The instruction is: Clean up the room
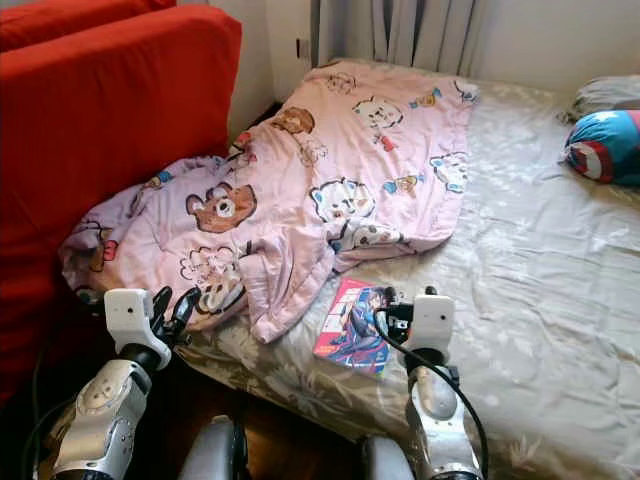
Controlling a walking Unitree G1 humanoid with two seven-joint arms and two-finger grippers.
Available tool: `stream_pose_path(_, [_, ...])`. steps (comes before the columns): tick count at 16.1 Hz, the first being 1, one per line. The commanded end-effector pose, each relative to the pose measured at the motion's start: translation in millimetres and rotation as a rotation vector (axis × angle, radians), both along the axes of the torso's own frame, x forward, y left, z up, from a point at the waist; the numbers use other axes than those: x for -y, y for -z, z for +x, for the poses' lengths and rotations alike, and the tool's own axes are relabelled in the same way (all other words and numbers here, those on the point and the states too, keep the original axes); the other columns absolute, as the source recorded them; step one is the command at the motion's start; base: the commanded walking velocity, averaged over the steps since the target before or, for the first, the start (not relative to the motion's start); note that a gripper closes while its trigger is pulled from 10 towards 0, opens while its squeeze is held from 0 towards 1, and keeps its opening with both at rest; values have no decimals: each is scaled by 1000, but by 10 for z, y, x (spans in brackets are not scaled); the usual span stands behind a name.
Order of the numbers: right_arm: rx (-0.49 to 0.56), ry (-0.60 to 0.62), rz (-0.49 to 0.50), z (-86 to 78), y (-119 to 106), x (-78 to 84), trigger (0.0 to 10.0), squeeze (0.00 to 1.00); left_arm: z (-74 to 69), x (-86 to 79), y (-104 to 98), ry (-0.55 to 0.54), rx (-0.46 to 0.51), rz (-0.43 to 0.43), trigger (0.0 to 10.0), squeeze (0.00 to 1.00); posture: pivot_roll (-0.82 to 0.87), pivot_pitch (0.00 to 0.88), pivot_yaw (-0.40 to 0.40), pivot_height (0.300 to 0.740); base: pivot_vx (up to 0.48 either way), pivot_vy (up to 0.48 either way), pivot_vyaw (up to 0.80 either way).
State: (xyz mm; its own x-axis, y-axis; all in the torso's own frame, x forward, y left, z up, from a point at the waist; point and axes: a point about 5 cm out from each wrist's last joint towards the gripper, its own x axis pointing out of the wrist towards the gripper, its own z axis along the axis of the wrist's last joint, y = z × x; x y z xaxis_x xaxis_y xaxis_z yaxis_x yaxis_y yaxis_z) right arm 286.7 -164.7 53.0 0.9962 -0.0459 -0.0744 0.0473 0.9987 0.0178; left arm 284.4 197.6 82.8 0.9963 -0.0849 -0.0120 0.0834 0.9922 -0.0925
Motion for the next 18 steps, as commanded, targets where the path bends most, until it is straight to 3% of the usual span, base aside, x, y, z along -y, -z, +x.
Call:
stream_pose_path(1, [-1, -3, 1, -22, 12, -8, 10000, 0, -17, -10, 23, 0, -17, 1, 10000, 0, -3, 104, 10, 621, 0, 0, 0])
stream_pose_path(16, [-39, -34, -6, -15, 60, -59, 10000, 0, -27, -4, 14, -4, -8, -6, 10000, 0, 2, 112, 7, 611, 0, 0, 0])
stream_pose_path(18, [-57, -39, -10, -2, 75, -68, 10000, 0, -23, -6, 13, -6, -7, -5, 10000, 0, 3, 113, 6, 591, 0, 0, 0])
